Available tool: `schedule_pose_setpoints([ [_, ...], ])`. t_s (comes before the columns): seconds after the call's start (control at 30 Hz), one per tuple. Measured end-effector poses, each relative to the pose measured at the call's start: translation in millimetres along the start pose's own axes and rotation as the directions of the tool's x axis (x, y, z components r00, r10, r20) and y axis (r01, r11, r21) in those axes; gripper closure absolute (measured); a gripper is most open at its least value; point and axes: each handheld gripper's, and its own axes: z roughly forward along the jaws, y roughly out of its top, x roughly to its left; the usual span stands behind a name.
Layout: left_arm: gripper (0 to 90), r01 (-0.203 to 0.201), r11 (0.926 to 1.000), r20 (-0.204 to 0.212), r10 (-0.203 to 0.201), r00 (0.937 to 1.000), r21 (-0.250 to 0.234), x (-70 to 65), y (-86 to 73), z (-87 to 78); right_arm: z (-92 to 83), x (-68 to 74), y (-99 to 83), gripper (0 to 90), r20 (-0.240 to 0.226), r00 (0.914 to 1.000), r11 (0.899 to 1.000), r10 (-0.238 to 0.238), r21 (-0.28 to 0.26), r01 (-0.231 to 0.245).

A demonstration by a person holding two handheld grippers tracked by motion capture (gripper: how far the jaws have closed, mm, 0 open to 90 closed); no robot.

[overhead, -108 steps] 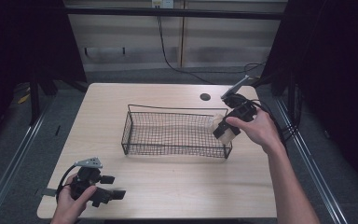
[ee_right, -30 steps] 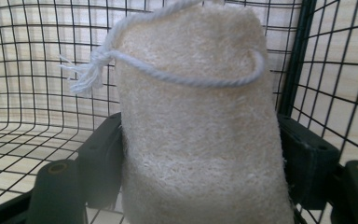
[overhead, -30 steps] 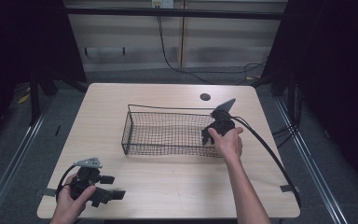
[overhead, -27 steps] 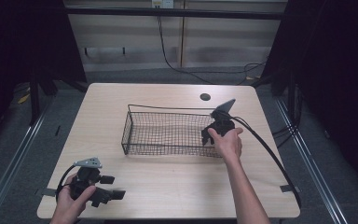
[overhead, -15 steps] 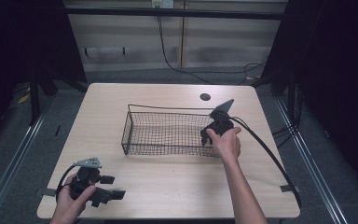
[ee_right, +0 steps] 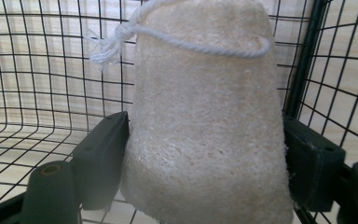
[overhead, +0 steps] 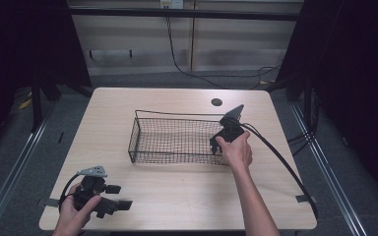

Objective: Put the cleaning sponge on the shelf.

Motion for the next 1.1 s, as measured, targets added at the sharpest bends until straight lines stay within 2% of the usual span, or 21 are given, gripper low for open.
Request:
schedule_pose_setpoints([
  [0.27, 16.3, 0.000, 1.0000, -0.001, 0.000, 1.0000, 0.000, -0.1, -0.1, -0.1, 1.8, 2.1, 0.6, 24.2, 0.027, 0.9994, 1.000, -0.023, 0.007, 0.022],
  [0.43, 16.3, 0.000, 1.0000, 0.000, 0.000, 1.0000, 0.001, 0.1, -0.1, -0.5, 2.6, 2.6, 0.9, 24.0, 0.033, 0.9992, 1.000, -0.023, -0.008, 0.023],
  [0.63, 16.3, -0.001, 1.0000, 0.000, 0.001, 1.0000, 0.002, 0.1, -0.1, -0.4, 1.2, 1.9, 0.8, 21.7, 0.017, 0.9997, 1.000, -0.015, -0.003, 0.015],
  [0.8, 16.3, 0.000, 1.0000, -0.001, 0.000, 1.0000, 0.000, 0.1, 0.0, -0.1, -1.3, 1.1, -0.8, 20.6, 0.037, 0.9989, 1.000, -0.029, -0.011, 0.029],
  [1.1, 16.3, 0.001, 1.0000, 0.000, -0.001, 1.0000, 0.005, -0.2, 0.0, 0.3, -8.6, -1.0, -3.7, 18.8, 0.028, 0.9989, 0.999, -0.037, -0.027, 0.038],
])
